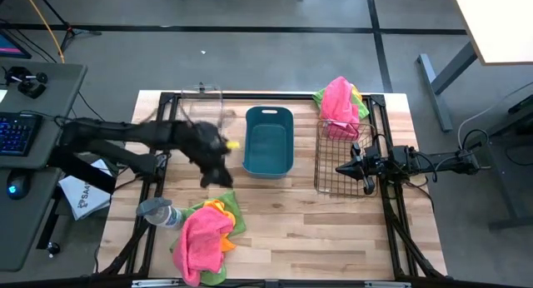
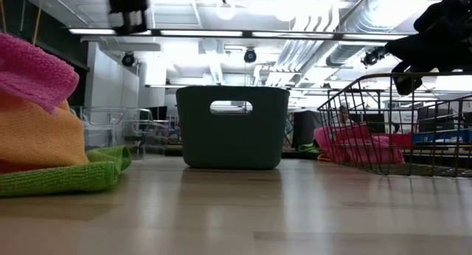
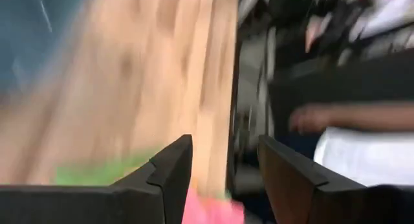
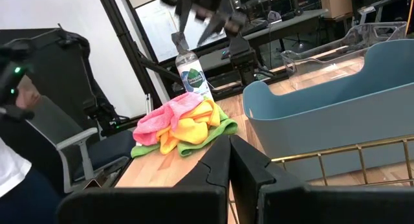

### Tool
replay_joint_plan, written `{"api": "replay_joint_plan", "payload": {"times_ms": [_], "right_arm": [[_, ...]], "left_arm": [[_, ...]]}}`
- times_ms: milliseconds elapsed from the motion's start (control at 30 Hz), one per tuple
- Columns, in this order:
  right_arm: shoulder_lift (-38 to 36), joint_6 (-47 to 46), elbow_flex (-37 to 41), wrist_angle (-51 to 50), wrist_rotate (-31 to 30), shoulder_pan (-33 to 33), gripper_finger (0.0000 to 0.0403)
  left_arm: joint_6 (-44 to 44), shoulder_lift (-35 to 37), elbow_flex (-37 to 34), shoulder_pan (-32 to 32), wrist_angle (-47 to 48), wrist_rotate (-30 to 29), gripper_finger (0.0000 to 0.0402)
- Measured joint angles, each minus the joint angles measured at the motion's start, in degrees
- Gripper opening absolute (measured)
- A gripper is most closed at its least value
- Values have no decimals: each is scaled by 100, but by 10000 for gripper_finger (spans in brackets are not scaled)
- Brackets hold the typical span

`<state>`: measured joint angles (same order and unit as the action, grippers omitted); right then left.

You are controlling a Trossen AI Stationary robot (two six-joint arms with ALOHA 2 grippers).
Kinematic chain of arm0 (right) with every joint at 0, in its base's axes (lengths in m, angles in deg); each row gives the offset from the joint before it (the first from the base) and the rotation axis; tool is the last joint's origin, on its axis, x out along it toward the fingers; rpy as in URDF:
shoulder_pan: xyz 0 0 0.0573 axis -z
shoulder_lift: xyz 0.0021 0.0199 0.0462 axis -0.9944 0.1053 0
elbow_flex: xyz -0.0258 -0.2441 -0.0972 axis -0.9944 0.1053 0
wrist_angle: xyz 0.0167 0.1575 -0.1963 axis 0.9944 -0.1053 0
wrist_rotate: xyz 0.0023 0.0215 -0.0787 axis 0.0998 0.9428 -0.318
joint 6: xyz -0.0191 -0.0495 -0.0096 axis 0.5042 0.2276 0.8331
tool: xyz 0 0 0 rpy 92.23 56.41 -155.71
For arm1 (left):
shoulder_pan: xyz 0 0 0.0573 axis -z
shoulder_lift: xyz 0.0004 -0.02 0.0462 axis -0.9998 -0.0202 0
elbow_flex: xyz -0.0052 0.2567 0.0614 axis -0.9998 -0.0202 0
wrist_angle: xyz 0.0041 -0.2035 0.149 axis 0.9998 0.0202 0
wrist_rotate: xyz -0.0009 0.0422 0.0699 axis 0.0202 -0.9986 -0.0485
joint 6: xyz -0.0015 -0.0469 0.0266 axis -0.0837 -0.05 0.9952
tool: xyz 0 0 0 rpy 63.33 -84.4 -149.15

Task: Sort microfiber towel by color & place in baskets
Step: Put the bottom pink towel into the transparent bin

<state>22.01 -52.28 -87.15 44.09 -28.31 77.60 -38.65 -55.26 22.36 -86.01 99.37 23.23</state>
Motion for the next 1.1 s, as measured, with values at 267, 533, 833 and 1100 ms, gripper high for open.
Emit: {"api": "replay_joint_plan", "payload": {"times_ms": [267, 533, 833, 1100], "right_arm": [[0, -2, 0, 0, 0, -2, 0], [0, -2, 0, 0, 0, -1, 0], [0, -2, 1, 0, 0, 0, 0], [0, -2, 2, 0, 0, -2, 0]], "left_arm": [[-85, -1198, -11, 1095, 693, 0, 166], [-70, -1658, 451, 1591, 1034, -126, 162], [-195, -2342, 1260, 2066, 1789, -1322, 148], [-296, -3185, 2006, 2290, 2432, -1668, 140]]}}
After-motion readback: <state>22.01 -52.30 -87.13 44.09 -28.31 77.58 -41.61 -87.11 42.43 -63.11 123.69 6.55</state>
